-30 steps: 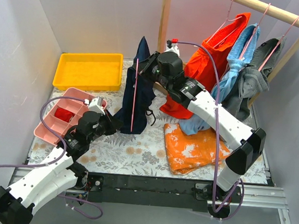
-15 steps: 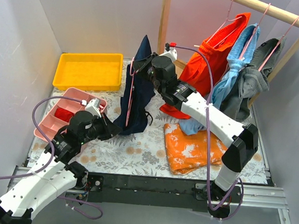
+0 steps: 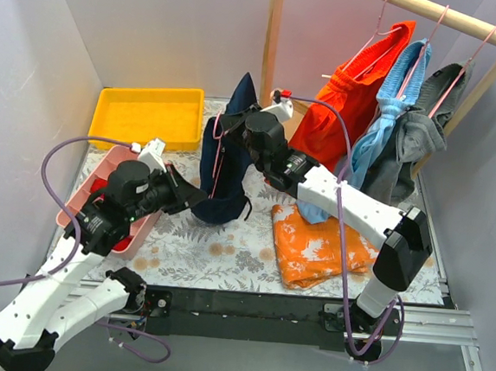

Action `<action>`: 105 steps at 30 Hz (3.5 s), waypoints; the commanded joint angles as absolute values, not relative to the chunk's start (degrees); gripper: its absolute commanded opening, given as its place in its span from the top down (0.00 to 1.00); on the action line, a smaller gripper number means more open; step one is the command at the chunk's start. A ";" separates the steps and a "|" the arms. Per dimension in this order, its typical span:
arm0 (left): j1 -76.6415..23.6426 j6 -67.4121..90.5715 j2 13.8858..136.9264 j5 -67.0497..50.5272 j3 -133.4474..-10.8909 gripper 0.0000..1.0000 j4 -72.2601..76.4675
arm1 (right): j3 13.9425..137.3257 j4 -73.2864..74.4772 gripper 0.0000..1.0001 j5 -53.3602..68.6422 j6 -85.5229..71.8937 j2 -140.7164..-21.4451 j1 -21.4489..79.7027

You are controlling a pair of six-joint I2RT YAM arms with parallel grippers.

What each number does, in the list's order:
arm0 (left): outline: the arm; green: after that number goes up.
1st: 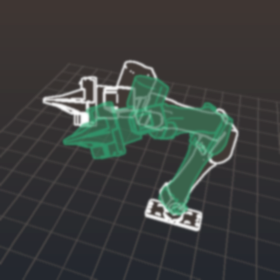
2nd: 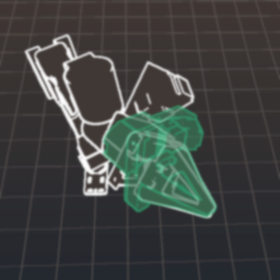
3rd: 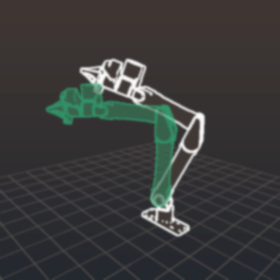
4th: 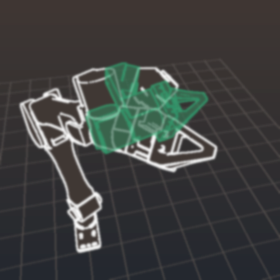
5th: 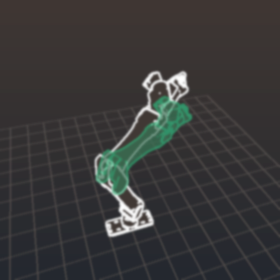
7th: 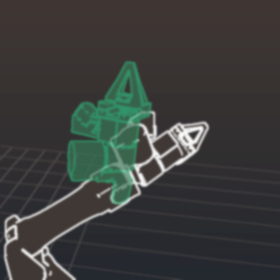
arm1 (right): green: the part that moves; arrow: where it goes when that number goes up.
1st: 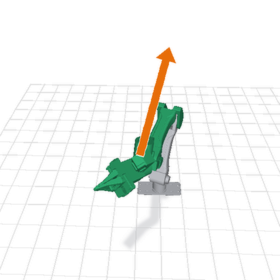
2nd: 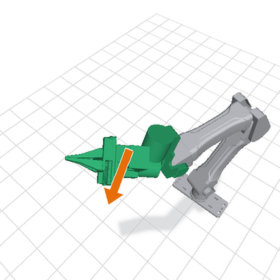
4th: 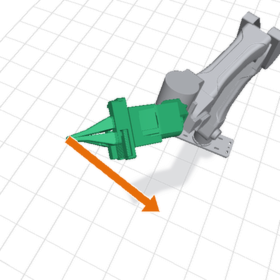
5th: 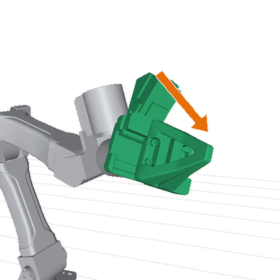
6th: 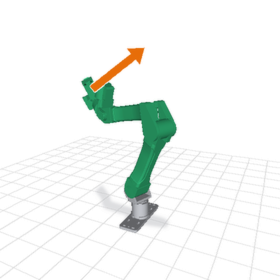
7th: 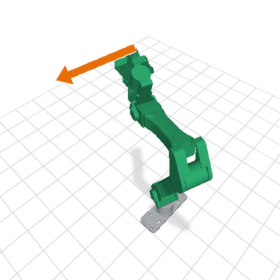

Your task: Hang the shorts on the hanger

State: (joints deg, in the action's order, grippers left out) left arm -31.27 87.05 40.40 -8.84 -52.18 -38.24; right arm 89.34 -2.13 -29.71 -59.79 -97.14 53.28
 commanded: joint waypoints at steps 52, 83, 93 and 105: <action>-31.38 71.10 53.52 -9.75 -72.61 0.92 -47.81 | 109.07 26.80 0.99 -20.21 -87.28 -103.62 48.52; -31.64 54.94 56.77 -6.75 -70.13 0.30 -55.46 | 110.57 29.44 0.99 -16.00 -86.13 -103.97 48.25; -35.94 51.33 61.08 -2.74 -71.01 0.24 -58.89 | 112.50 29.97 0.99 -15.65 -85.69 -105.12 48.08; -37.00 53.87 57.93 15.90 -71.02 0.48 -49.67 | 111.36 30.15 0.99 -14.50 -85.96 -104.33 48.08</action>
State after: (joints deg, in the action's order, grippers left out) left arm -36.91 53.15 61.47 8.14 -70.11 -55.90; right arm 109.08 32.25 -15.88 -85.19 -105.82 48.29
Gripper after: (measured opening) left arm 0.563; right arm 0.114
